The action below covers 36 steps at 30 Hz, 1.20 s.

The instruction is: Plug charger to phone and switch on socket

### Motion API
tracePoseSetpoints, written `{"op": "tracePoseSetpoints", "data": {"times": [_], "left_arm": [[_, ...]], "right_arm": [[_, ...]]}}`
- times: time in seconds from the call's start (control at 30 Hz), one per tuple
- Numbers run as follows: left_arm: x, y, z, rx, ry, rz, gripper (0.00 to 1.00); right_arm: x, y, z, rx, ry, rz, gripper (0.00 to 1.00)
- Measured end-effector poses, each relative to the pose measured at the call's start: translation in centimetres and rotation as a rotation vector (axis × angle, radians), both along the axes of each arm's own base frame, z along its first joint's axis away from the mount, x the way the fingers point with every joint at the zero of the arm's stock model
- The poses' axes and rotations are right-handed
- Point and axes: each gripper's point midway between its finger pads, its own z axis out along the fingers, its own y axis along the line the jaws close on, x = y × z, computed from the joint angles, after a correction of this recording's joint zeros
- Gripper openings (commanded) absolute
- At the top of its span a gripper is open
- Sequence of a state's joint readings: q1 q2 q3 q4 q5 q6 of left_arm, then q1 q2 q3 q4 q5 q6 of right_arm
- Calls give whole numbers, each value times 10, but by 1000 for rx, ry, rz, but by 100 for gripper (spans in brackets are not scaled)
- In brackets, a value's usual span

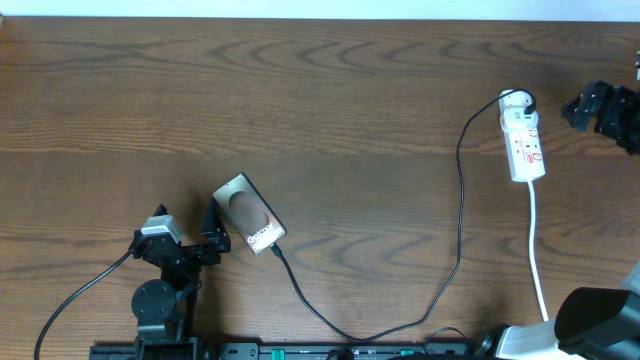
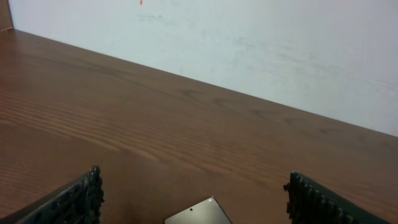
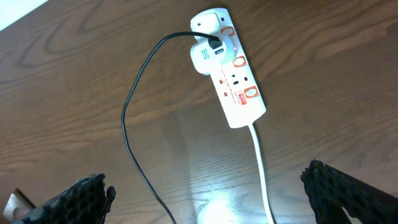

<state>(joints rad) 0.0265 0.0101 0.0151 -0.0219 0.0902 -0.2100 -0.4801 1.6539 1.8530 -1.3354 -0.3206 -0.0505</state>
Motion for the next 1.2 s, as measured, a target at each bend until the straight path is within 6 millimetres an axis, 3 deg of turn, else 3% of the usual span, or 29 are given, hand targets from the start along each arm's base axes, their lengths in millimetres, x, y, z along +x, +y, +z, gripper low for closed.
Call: {"op": "tracePoseSetpoints", "data": {"times": [0.9,1.0,1.2], "left_arm": [[0,0,0,0,0,0,91],[0,0,0,0,0,0,91],[0,0,0,0,0,1,91]], "right_arm": [[0,1,1,-1,-2,2,99],[-4,10,15,-24,-37,20,99],[-33,42,73,-128,-190,67,99]]}}
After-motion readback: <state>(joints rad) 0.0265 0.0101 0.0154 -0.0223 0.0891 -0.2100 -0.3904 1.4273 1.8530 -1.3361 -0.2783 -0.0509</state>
